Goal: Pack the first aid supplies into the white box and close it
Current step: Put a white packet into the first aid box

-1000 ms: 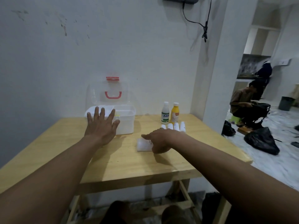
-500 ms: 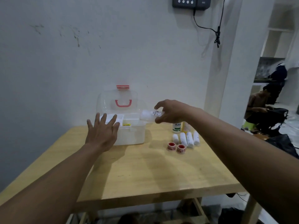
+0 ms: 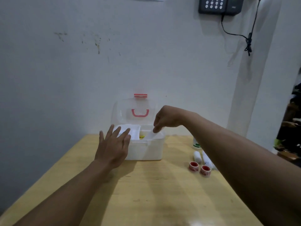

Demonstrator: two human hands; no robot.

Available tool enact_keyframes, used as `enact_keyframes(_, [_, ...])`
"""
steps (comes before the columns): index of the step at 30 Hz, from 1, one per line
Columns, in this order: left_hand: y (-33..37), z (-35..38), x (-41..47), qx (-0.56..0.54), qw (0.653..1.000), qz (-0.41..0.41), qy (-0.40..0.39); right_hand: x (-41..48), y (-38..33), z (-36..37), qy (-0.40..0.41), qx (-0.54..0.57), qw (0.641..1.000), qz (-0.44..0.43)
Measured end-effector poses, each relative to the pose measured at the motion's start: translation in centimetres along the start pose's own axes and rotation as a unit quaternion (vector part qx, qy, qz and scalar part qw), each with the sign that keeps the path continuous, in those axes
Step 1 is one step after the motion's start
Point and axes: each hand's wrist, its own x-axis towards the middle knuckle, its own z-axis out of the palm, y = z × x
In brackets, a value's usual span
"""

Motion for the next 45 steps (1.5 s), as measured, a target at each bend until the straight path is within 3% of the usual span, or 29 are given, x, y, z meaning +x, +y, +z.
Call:
enact_keyframes(5, [-0.1,0.4,0.1,-0.018,1.000,0.004,0.025,1.6,-0.1,1.8,-0.040,0.000,0.999,-0.003])
enact_keyframes(14, [-0.3,0.7,0.0,-0.027,0.999,0.006,0.036,2.4,0.0,4.2,-0.033,0.019,0.998,-0.040])
enact_keyframes(26, [-0.4,0.6,0.3,-0.044,0.998,-0.015,0.052,1.3,-2.6,3.8,-0.026,-0.043,0.998,-0.022])
enact_keyframes(31, [-1.0,0.5,0.5,-0.050,0.998,-0.037,0.033,1.8,-3.3,5.3,-0.064,0.002,0.997,0.050])
enact_keyframes(45, [-1.1,0.6,0.3,-0.095,0.995,-0.020,0.031,2.9,-4.5,7.7,-0.133,0.064,0.988,0.047])
